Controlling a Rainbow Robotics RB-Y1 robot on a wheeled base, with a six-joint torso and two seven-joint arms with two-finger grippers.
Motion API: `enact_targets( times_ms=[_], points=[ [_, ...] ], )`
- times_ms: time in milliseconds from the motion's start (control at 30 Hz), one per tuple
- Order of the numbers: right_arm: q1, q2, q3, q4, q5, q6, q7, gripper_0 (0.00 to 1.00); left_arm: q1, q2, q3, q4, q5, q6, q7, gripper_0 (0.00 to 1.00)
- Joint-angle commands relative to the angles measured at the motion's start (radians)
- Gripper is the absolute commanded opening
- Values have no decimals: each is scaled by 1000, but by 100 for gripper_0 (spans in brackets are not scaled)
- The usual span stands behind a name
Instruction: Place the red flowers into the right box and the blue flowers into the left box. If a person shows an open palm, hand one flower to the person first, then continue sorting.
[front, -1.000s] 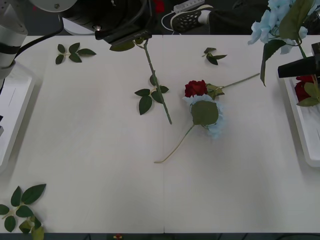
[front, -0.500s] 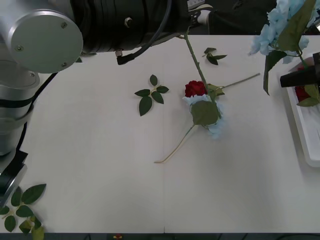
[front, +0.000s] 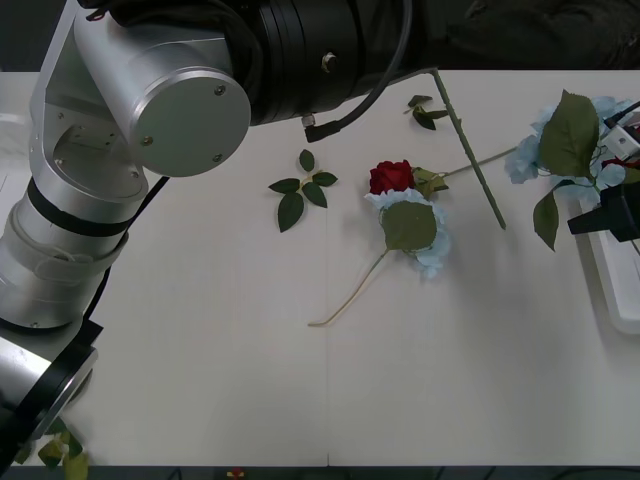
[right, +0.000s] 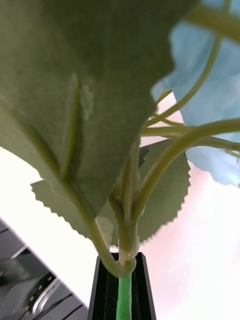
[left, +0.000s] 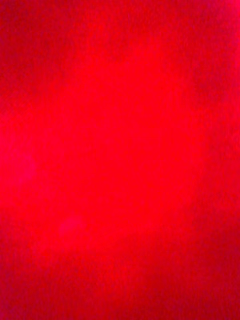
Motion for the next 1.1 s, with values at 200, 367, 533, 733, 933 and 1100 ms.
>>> enact_targets(
  times_ms=[200,367,533,733,933,1100],
  points=[
    [2,96,115,77,88,-175,-6,0,4,-44,-29,-3,-11,-24,-60,0],
    [2,110,153,94,115,-238,-3,0,6,-50,-41,-3,-11,-29,-60,0],
    [3,107,153,94,181,-237,0,43,9,-57,-41,-3,-11,-29,-55,0],
    [0,91,155,86,166,-237,29,80,9,-59,-41,-3,-1,-29,-39,0],
    [-1,-16,155,7,98,-229,147,94,9,-59,-41,-3,-1,-29,-39,0],
    [0,-90,118,-47,-1,-210,251,96,9,-59,-41,-3,-1,-29,-39,0]
  ],
)
